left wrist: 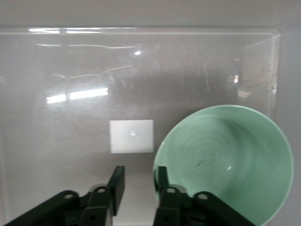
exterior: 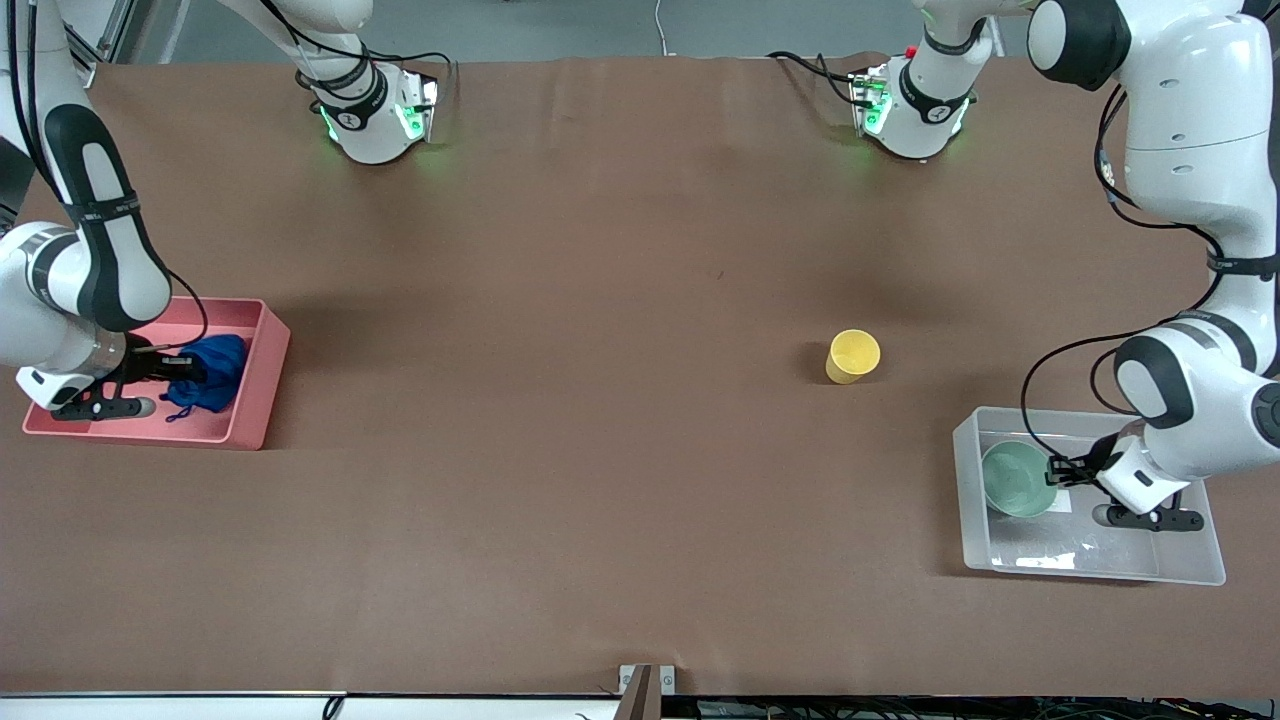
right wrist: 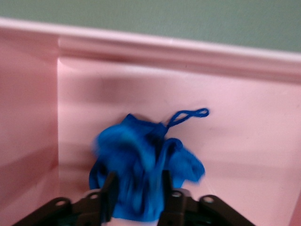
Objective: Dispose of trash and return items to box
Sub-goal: 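Release the cloth and raise the right gripper while the left gripper reaches the cup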
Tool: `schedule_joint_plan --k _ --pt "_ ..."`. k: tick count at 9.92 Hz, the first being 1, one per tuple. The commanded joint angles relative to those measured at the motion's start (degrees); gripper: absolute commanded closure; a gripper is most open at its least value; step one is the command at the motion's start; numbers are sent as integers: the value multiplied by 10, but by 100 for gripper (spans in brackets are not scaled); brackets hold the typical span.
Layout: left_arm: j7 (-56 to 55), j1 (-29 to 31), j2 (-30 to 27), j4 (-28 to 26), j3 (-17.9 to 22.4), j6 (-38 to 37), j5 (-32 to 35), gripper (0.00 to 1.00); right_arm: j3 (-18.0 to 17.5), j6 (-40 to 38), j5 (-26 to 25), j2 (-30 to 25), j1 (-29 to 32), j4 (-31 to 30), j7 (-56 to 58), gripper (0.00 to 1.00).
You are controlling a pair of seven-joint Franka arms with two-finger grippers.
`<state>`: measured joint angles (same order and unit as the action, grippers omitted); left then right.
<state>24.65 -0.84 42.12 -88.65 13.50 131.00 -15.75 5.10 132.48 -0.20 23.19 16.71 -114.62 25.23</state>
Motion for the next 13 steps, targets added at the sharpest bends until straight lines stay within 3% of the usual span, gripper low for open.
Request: schedule_joint_plan --k 1,2,3,5,7,10,13 --pt "15 -4 -51 -16 9 -28 -3 17 -6 -107 -8 -53 -4 67 -36 0" --pt "14 -8 -87 -17 10 -49 -3 8 -5 -189 -10 -69 -22 130 -100 0" --pt "10 -10 -125 -20 8 -83 -3 6 -5 -251 -20 -75 -46 188 -150 0" --pt "-27 -27 -222 -80 -5 -130 31 5 -6 -299 -30 -96 -86 243 -216 0" --pt "-124 -21 -314 -182 -84 -130 105 5 -7 -340 -28 -165 -110 243 -275 0" --pt "-210 -22 -313 -247 -193 -114 106 5 -8 -441 -20 -269 -110 238 -271 0" --pt "-239 -26 -253 -294 -253 -19 106 6 -6 -446 -19 -279 -112 231 -267 0"
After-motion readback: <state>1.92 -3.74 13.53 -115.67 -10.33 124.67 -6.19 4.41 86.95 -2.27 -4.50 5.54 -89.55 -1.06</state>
